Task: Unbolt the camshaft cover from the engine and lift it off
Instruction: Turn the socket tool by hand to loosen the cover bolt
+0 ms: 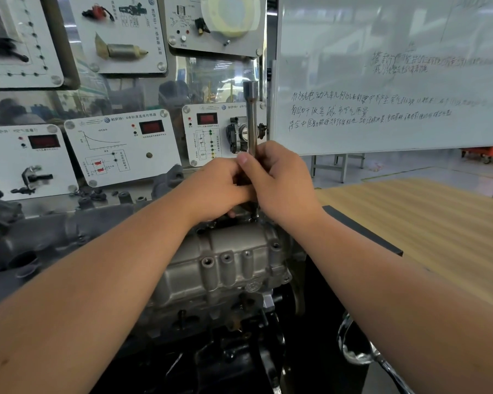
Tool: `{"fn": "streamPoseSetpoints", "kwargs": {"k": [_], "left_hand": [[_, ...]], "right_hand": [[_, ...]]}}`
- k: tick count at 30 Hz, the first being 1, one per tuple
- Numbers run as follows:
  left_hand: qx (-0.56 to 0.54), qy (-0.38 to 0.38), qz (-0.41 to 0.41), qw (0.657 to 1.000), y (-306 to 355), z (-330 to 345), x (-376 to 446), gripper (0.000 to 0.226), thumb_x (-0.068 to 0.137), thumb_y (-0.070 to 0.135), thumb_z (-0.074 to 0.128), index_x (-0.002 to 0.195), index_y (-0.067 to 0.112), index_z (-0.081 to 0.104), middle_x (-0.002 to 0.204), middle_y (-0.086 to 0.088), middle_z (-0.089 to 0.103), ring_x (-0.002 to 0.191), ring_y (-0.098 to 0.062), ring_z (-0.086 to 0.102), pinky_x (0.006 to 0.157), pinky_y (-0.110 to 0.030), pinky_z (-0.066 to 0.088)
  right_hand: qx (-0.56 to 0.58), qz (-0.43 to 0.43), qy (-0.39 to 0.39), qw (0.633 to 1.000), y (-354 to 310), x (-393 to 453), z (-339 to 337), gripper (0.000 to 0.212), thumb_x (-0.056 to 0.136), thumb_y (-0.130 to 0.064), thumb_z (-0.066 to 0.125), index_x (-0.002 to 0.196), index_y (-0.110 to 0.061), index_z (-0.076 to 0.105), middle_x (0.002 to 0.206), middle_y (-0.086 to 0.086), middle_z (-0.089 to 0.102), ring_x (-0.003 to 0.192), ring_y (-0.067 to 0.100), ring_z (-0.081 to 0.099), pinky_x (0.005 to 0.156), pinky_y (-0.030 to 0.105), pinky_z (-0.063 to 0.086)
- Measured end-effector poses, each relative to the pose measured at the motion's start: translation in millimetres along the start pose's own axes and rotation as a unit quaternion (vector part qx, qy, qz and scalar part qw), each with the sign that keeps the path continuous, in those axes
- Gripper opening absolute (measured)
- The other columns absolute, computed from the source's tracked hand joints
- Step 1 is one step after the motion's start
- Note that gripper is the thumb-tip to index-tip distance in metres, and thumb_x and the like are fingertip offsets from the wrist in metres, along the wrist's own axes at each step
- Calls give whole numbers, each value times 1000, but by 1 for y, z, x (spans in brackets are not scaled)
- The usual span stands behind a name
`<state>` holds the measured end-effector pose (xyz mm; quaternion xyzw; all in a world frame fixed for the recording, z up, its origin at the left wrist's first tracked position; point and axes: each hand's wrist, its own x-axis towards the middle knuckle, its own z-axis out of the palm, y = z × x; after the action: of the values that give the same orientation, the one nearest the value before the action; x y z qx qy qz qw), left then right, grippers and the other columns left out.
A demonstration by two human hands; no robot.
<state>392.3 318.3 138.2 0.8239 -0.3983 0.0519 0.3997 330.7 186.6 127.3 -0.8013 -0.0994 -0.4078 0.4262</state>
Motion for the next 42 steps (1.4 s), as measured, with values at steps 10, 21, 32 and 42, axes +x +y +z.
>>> {"fn": "streamPoseSetpoints", "kwargs": {"k": [10,21,32,42], "left_hand": [[15,-17,7,1000,0,-2,0,19,95,16,64,99,33,71,86,6,76,74,-28,75,64,-44,64],[-23,-22,6,999,0,-2,-2,17,97,14,66,98,31,69,86,9,76,79,-23,75,63,-32,62],[-34,-22,1,999,-1,1,-1,11,101,19,63,102,28,69,94,-1,77,90,-27,75,63,-28,61],[3,-26,17,1000,2,0,0,20,98,22,63,100,41,65,94,7,75,81,-22,76,60,-33,63]], "right_hand": [[31,28,-17,999,-2,0,1,12,100,-33,60,92,-24,58,80,-8,69,77,2,64,70,22,48],[12,21,-27,999,-3,1,-2,39,106,-27,49,68,-17,48,57,-7,45,55,4,42,51,17,32],[-12,15,11,1000,0,0,-2,25,104,-29,52,85,-14,58,70,-4,59,64,8,54,56,21,40],[35,26,17,999,1,0,0,20,99,-33,63,84,-29,51,73,-3,65,68,8,61,60,19,46]]}}
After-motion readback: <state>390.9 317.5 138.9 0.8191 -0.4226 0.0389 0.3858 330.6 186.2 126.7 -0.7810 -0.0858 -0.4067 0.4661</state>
